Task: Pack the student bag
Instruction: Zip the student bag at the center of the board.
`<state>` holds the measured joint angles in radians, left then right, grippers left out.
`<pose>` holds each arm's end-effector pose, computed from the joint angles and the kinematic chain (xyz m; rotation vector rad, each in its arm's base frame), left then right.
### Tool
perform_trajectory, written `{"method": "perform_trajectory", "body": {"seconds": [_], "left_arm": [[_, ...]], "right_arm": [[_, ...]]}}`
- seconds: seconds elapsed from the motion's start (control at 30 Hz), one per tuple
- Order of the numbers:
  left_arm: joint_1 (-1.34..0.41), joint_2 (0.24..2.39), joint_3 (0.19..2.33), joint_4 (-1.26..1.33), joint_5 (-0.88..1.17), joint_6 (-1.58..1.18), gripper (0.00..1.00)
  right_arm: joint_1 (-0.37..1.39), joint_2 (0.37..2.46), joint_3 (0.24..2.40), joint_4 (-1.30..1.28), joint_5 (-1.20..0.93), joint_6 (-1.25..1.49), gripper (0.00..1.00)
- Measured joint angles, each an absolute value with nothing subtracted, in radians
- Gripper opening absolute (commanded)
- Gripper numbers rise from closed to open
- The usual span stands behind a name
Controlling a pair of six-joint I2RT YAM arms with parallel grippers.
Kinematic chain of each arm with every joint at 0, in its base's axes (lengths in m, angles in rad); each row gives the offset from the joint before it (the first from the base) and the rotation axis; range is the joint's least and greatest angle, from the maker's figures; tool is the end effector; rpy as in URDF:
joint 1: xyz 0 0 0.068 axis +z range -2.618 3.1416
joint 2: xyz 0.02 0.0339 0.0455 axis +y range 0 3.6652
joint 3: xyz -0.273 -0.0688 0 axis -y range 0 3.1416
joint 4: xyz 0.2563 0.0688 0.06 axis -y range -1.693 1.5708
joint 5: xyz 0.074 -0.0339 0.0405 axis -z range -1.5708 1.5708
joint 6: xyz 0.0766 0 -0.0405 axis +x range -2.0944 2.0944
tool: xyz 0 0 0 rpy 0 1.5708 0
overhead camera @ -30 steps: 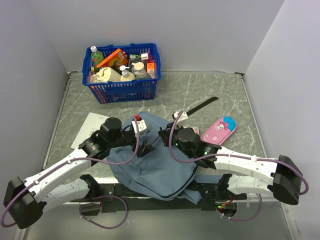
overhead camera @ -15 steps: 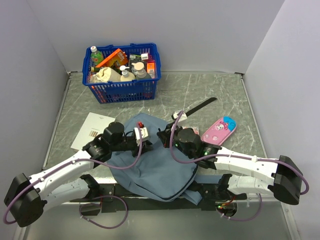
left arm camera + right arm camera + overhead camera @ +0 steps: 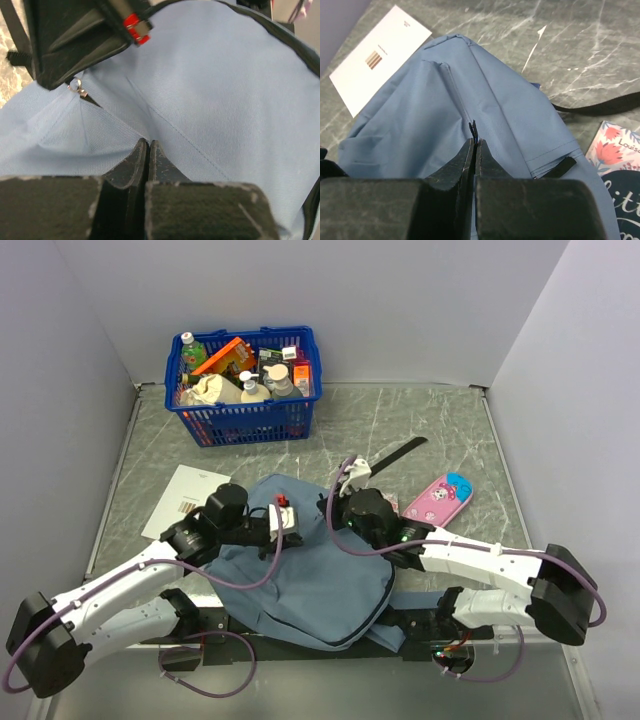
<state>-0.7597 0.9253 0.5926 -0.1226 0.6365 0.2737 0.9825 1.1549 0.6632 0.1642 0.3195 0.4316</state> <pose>0.1422 -0.1979 0.2449 1.3562 1.5482 -0.9473 0.1881 0.2386 0.2479 -0.3095 1.9111 0.6594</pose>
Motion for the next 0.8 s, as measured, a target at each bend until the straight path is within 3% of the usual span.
{"method": "perform_trajectory", "body": {"seconds": [0.13,0.17,0.2,0.3,0.43,0.8], "left_arm": [[-0.759,0.920,0.601,-0.170,0.655,0.338,0.01],[-0.759,0.918,0.602,-0.177,0.659,0.352,0.01],[-0.759,0.915,0.602,-0.185,0.661,0.363,0.01],[-0.759,0.905,0.603,-0.207,0.675,0.376,0.01],[-0.756,0.885,0.603,-0.237,0.695,0.373,0.01],[-0.709,0.833,0.654,-0.435,0.746,0.517,0.01]], "right_arm": [[0.983,1.181,0.675,0.168,0.294,0.428,0.01],[0.983,1.182,0.675,0.171,0.287,0.426,0.07],[0.983,1.181,0.675,0.175,0.281,0.425,0.30],[0.978,1.180,0.675,0.181,0.273,0.411,0.58],[0.950,1.135,0.674,0.170,0.300,0.373,0.64],[0.920,0.833,0.531,0.106,0.273,0.344,0.61]]}}
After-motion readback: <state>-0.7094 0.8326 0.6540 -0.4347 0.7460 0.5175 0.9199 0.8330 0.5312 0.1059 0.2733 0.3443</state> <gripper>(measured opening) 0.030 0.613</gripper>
